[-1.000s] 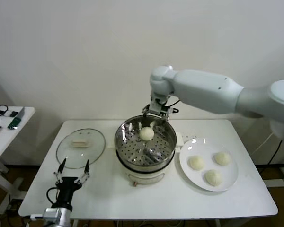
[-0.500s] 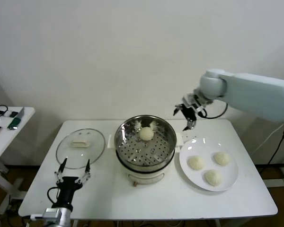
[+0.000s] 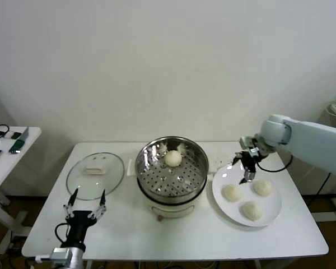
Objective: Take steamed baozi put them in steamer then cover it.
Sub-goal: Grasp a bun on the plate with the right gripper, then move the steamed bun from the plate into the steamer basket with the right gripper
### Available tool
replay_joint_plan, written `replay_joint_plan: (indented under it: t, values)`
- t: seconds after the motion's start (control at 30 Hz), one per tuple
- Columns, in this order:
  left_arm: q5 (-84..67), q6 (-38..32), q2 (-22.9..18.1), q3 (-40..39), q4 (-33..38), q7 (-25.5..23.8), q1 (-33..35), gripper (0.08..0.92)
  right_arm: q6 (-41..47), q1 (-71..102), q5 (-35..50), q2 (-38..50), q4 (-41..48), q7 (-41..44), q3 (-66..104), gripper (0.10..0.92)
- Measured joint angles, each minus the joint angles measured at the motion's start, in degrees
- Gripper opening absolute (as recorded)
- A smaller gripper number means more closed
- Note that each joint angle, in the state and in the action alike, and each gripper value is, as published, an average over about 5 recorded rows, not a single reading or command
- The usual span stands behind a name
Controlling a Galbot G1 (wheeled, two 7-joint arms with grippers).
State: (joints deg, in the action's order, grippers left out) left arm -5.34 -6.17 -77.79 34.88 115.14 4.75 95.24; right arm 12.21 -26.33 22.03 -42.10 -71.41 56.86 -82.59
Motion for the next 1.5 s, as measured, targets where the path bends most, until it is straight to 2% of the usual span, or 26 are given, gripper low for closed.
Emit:
replay_joint_plan:
  t: [0.9,1.23,1.5]
  values:
    - [0.22,-0.08,-0.38,-0.08,-1.35,0.01,0.00,0.823,-0.34,13.86,-6.54,-5.92,10.46,0.47,9.15,0.823]
    - [0.24,-0.16,-0.49,-0.15,-1.48,0.01,0.13,0.823,-0.82,14.46,-6.73,-6.81,11.82,0.75,10.11,0.750]
    - [0.24,-0.19,-0.65,-0.11,-1.17,0.01,0.39,0.823,-0.76,14.41,-5.81,-6.13,11.28,0.72,10.38,0.731]
